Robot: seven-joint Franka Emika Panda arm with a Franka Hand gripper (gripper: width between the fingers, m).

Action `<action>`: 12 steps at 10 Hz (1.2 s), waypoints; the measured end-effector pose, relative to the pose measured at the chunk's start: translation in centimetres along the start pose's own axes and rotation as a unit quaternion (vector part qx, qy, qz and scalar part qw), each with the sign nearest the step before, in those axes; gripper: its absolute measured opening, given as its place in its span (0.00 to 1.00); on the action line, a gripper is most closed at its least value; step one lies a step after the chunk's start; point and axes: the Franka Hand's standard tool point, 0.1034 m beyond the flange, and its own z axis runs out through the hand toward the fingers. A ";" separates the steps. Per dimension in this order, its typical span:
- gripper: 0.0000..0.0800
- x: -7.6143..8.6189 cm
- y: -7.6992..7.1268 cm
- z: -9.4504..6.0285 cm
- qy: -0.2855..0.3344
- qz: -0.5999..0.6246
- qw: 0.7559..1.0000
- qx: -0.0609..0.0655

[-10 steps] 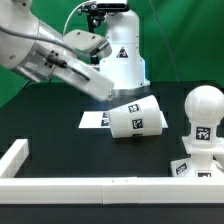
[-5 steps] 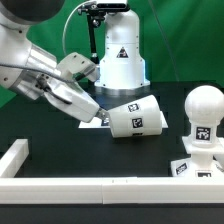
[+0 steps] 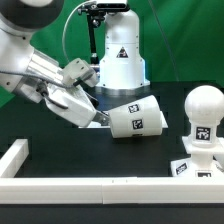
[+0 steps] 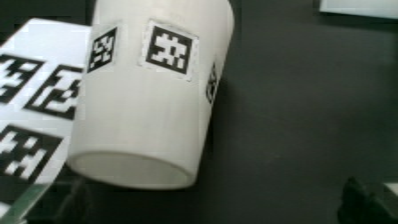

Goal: Assemble lamp

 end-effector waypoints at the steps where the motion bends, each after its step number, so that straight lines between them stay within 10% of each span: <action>1: 0.87 0.2 0.1 0.6 -0.003 0.013 0.999 0.030; 12: 0.87 1.9 0.4 4.0 0.032 0.036 0.998 0.028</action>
Offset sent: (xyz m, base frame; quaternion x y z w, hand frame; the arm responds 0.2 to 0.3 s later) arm 0.0000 0.0000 0.0000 0.0000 0.0000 0.0000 1.0000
